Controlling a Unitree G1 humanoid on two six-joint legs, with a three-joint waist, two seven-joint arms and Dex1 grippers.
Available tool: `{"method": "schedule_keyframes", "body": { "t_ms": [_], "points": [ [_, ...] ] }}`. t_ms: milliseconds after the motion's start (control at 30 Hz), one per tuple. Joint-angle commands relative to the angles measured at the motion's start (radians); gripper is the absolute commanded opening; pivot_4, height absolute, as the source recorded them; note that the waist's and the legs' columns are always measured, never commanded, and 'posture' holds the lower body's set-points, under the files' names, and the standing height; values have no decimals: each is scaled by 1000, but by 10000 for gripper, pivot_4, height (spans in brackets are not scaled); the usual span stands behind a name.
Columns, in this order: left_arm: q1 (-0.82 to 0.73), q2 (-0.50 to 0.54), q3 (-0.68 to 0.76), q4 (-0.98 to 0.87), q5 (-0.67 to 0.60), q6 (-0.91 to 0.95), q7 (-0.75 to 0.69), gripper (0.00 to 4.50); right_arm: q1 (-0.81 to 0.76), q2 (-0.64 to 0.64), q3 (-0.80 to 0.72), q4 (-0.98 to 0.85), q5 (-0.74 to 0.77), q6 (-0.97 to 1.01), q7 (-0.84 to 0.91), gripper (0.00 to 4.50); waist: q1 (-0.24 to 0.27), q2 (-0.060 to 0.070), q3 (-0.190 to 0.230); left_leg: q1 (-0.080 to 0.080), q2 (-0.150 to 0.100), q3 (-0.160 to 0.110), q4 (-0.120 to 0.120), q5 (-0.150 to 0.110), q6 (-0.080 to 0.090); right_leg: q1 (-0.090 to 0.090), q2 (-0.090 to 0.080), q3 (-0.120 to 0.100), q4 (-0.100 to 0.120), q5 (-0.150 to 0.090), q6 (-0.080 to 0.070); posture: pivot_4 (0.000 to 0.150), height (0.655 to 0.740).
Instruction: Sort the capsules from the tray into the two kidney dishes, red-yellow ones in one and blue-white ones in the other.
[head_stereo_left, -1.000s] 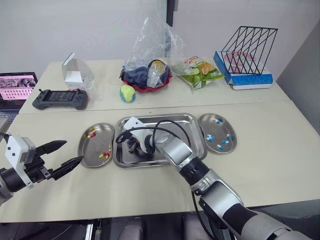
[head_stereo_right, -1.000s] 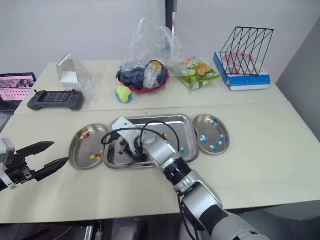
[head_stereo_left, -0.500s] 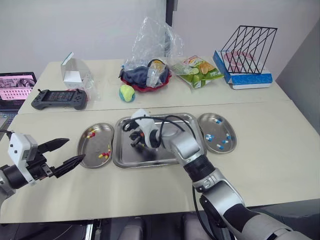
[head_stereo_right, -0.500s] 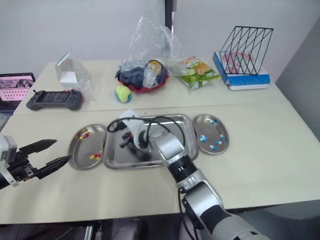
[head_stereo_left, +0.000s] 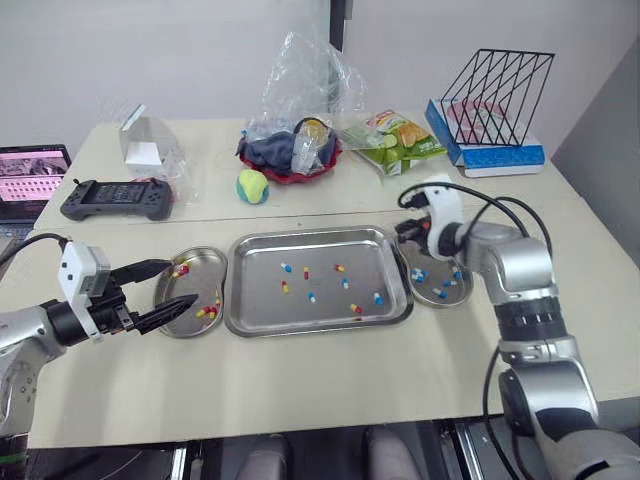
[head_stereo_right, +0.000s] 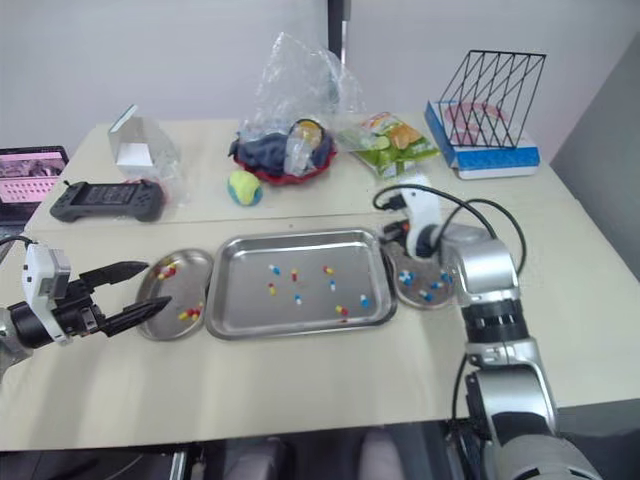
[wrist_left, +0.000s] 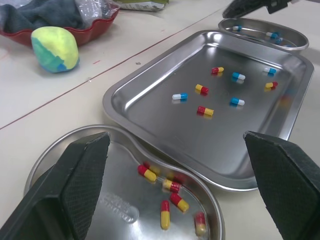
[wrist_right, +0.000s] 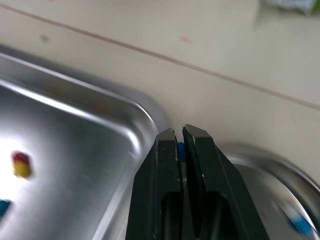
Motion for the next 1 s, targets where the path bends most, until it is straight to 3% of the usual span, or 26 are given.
{"method": "schedule_keyframes", "body": {
  "t_ms": [33,300,333,400,533,733,867,1000],
  "points": [
    [-35,17,-6,17,2,-18,-12,45000,41,-41,10,-65,-19,-31,-2,351,-2,0,0,0,0,1,0,0,0,0,0,1,0,0,0,1500,7400],
    [-105,19,-55,79,26,-38,-35,45000,103,-97,-43,-113,14,13,4,351,2,0,0,1,0,1,0,0,1,1,0,1,-1,0,0,1500,7400],
    [-110,18,-59,83,28,-39,-36,45000,107,-103,-38,-121,13,11,9,5788,2,0,0,1,0,1,0,0,1,1,0,1,-1,0,0,1500,7400],
    [-117,17,-62,88,31,-41,-40,45000,107,-116,-40,-134,17,13,17,9503,2,0,0,1,0,1,0,0,1,1,0,1,0,0,0,1500,7400],
    [-121,18,-62,101,35,-45,-51,45000,80,-184,-99,-153,61,36,63,23728,5,0,0,0,-1,1,1,0,0,1,-1,1,-1,0,0,1500,7400],
    [-129,18,-56,145,53,-66,-48,45000,109,-317,-174,-112,106,-169,197,43838,13,0,0,0,-1,1,1,-1,2,2,-1,0,-2,0,0,1500,7400],
    [-135,18,-54,192,71,-99,-46,45000,210,-327,-291,-30,164,-548,371,43838,21,0,0,1,0,2,1,-2,3,3,0,-1,-3,0,0,1500,7400],
    [-130,17,-48,206,84,-122,-38,45000,253,-372,-291,55,129,-591,363,43838,23,0,0,1,0,3,2,-1,2,3,-1,0,-2,0,1,1500,7400]
  ]
}}
